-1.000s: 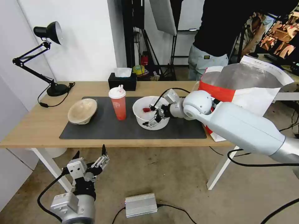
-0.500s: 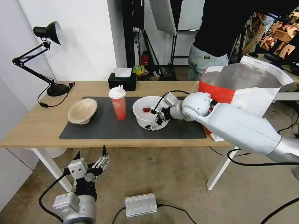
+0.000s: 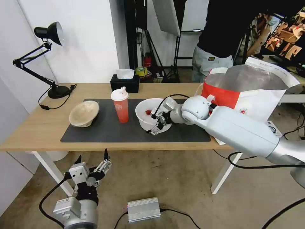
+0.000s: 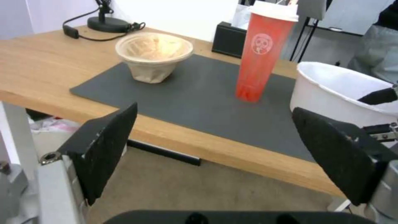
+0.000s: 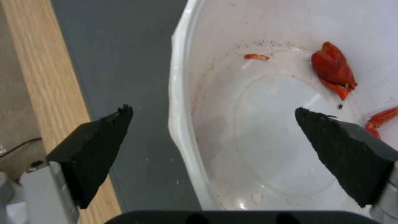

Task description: Pick up the trash from the table and place it into the takeout bag.

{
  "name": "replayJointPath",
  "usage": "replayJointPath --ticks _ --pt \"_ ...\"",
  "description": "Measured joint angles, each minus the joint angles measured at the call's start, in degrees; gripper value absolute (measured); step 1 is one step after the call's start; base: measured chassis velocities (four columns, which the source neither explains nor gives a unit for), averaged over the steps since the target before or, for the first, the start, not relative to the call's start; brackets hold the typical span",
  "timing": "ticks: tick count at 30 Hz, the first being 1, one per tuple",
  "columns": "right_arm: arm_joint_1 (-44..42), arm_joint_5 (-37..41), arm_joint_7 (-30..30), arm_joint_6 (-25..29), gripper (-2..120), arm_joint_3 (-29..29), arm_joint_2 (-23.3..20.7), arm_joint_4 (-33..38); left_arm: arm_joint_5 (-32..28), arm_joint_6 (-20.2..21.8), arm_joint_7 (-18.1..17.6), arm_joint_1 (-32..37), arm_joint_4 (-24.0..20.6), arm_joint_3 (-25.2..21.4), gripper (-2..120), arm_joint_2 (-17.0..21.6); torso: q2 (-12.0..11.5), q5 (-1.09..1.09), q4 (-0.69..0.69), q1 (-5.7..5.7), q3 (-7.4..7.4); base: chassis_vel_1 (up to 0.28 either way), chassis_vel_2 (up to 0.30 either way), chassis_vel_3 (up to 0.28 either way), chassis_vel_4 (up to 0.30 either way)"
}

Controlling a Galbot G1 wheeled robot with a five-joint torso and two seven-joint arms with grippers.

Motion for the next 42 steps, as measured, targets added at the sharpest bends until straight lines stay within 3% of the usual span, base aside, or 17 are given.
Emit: replayJointPath --ticks 36,42 --pt "-1.1 0.3 0.5 0.1 100 0.1 1.0 -3.1 0.9 -1.1 0.0 -0.5 1.0 0.8 100 -0.8 0.0 0.0 -0.01 -0.01 -0.01 0.0 0.0 0.0 0.0" --pt "-1.6 0.5 0.7 0.1 79 0.2 1.2 -3.5 0.8 -1.1 0.0 -0.5 1.1 0.9 100 -0.8 0.0 0.0 -0.01 -0.01 -0.01 0.0 0.0 0.0 0.0"
